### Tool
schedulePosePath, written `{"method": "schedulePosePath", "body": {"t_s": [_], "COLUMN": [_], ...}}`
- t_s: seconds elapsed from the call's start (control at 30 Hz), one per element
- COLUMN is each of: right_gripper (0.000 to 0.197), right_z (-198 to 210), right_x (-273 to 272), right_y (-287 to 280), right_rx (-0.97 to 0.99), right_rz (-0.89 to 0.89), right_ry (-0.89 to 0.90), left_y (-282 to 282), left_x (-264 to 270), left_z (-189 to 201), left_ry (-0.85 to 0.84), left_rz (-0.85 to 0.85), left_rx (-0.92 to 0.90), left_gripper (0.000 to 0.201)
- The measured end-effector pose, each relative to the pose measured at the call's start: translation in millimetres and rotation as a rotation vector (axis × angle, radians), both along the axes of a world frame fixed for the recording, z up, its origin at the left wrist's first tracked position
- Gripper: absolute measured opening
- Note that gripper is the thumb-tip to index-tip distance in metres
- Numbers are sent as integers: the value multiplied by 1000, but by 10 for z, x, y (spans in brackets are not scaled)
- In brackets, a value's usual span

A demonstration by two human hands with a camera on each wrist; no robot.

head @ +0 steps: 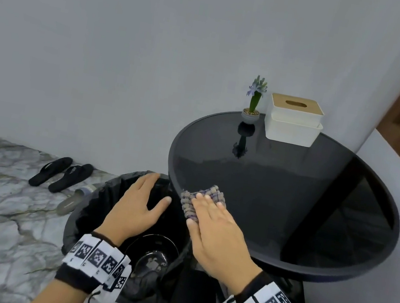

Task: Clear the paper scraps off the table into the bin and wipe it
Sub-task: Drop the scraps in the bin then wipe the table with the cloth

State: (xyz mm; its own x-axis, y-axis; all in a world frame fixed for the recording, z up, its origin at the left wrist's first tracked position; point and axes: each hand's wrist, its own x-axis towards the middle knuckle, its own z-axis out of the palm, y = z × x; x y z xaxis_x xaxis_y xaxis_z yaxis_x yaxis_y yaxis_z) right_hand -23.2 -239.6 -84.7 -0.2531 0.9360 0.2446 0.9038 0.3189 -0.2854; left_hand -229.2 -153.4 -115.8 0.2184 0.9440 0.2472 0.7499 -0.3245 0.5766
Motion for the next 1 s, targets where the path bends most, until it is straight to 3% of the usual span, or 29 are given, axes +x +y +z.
{"method": "schedulePosePath", "body": {"t_s": [0.2,0.47,0.7,1.0], "right_gripper": [62,61,71,59], "right_z": [-10,-68,-40,-76], "right_x": [197,251,111,531], "right_y": [-167,-212,108,-288], "right_rx": [-15,51,-45,27], "right_rz": [-61,-246,-122,-144], "right_ry": [-70,-176,-191,-194], "left_y": [-48,-88,-66,-101], "left_x": [241,427,401,434], "left_z": [185,145,42,15], "left_ry": [-6,52,23,20], "left_rz": [-62,-73,-61,-48], "left_rx": [56,-10,-4,33], "left_gripper": [69,66,65,61]}}
